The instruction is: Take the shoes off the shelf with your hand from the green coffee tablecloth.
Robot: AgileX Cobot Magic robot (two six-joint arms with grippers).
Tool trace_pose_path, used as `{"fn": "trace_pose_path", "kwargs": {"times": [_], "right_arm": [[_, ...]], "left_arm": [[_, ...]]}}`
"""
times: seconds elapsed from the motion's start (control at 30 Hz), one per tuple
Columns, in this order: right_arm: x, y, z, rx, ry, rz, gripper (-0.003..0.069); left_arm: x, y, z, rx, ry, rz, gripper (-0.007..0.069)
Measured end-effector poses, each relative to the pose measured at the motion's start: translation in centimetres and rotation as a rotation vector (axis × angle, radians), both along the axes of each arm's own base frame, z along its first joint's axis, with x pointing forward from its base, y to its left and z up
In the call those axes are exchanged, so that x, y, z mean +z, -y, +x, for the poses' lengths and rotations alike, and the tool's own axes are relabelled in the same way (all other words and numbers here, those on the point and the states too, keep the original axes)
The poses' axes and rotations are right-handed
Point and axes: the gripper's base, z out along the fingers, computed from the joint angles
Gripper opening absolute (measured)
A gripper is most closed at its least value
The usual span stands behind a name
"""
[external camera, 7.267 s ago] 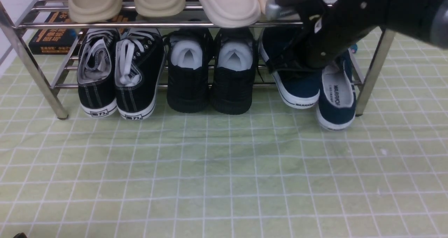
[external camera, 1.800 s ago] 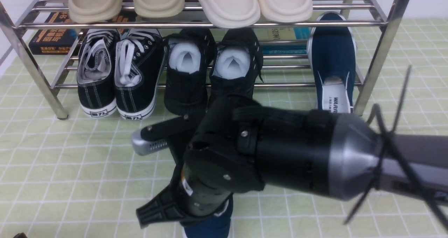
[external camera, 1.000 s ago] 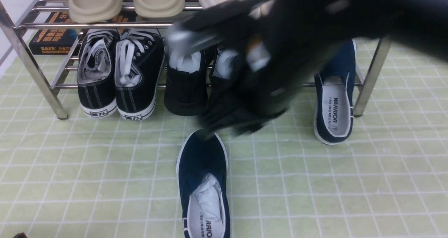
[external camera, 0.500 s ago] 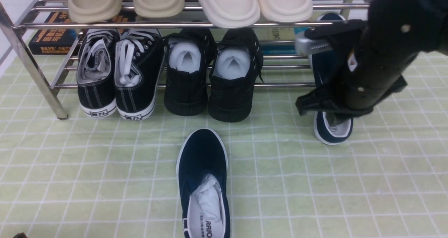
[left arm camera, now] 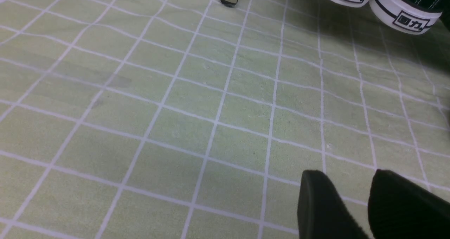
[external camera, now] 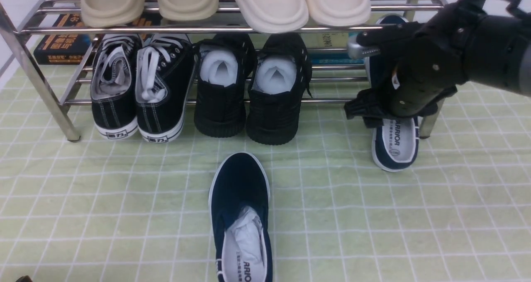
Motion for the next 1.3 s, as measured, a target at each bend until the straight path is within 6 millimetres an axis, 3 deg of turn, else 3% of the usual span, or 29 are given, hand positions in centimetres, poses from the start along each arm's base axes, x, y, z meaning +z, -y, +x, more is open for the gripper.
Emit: {"fn": "trace_pose_path", "kwargs": {"times": [0.23,0.33,0.37,0.5,0.57,0.67,0.77,0.8,0.83,0.9,0.93,1.07,1.3], "right_arm": [[-2.8,-0.6,1.6,-0.023,0.024,-0.002,0.0454],[-3.4,-0.4,2.0,-0.039,0.049,-0.033,0.0337],[-3.4,-0.4,2.0,-0.037,0.051,-0.036,0.0328],[-3.5,-0.1,2.1,-0.061,0.059,-0.063,0.0090],[-3.3,-0.1,1.9,-0.072,0.044,-0.069,0.0032],[-1.7,0.0,0.2,-0.099,-0.033,-0.102,0.0022],[1.8,-0.5,-2.7,-0.080,-0.126,-0.066,0.0022],[1.9,-0.4,-2.9,-0.085,-0.134,-0.059,0.0022],[3.8,-1.0,-5.0,-0.040,-0.192,-0.023,0.0022],[4.7,-1.2,-6.1,-0.019,-0.226,-0.004,0.0022],[5.8,-1.6,-7.8,0.009,-0.289,0.029,0.0022],[6.6,-2.5,-9.7,0.059,-0.350,0.066,0.0022],[5.7,-5.6,-12.3,0.130,-0.398,0.071,0.0022]], "left_arm": [[0.0,0.0,0.0,0.000,0.000,0.000,0.0242],[0.0,0.0,0.0,0.000,0.000,0.000,0.0242],[0.0,0.0,0.0,0.000,0.000,0.000,0.0242],[0.0,0.0,0.0,0.000,0.000,0.000,0.0242],[0.0,0.0,0.0,0.000,0.000,0.000,0.0242],[0.0,0.0,0.0,0.000,0.000,0.000,0.0242],[0.0,0.0,0.0,0.000,0.000,0.000,0.0242],[0.0,0.0,0.0,0.000,0.000,0.000,0.0242],[0.0,0.0,0.0,0.000,0.000,0.000,0.0242],[0.0,0.0,0.0,0.000,0.000,0.000,0.0242],[0.0,0.0,0.0,0.000,0.000,0.000,0.0242],[0.0,0.0,0.0,0.000,0.000,0.000,0.0242],[0.0,0.0,0.0,0.000,0.000,0.000,0.0242]]}}
